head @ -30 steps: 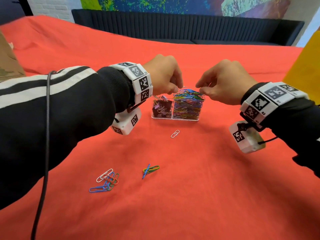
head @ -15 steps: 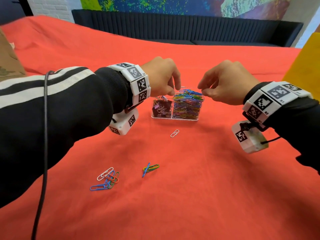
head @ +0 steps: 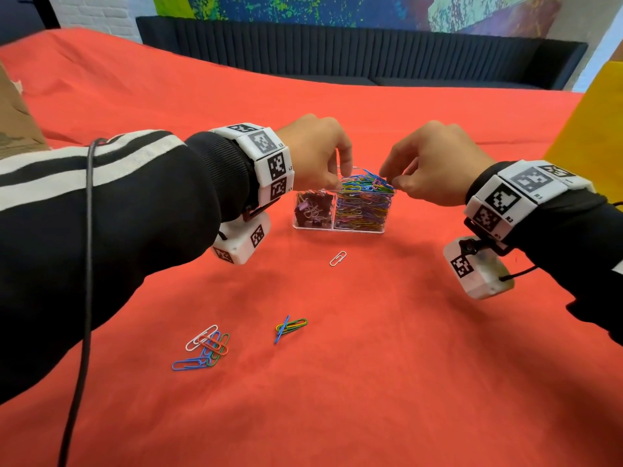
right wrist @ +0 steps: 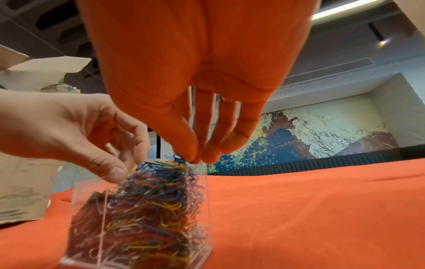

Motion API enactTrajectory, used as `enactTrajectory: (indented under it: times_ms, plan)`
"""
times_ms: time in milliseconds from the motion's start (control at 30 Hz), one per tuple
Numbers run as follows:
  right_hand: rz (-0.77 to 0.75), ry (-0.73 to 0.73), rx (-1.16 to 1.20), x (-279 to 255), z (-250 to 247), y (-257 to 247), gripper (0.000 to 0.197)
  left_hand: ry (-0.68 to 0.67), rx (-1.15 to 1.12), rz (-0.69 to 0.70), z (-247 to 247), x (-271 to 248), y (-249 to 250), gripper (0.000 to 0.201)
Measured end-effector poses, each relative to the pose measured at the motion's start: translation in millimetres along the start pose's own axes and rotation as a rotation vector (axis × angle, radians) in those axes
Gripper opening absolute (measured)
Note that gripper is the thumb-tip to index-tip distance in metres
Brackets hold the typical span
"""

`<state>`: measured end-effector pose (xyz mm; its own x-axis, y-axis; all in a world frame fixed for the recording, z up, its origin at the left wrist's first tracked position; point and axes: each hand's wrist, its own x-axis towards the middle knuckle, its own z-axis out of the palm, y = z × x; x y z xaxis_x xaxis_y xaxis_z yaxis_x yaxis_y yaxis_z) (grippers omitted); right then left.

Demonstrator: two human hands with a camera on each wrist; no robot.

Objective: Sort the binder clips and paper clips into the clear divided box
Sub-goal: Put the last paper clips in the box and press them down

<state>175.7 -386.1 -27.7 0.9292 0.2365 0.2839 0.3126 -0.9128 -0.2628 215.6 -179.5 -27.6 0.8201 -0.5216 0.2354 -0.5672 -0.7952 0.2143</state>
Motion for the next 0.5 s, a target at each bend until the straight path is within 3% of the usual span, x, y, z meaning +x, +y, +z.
enactTrajectory:
  times_ms: [333, 500]
  plan:
    - [-0.035, -0.049, -0.036, -4.3, -7.3, -6.6, 0.032, 0.013, -0.028, 0.016, 0.5, 0.0, 5.6, 0.021]
    - [-0.038, -0.028, -0.037, -6.8, -10.4, -6.0, 0.033, 0.006, 0.007, 0.041, -1.2, -2.6, 8.6, 0.013]
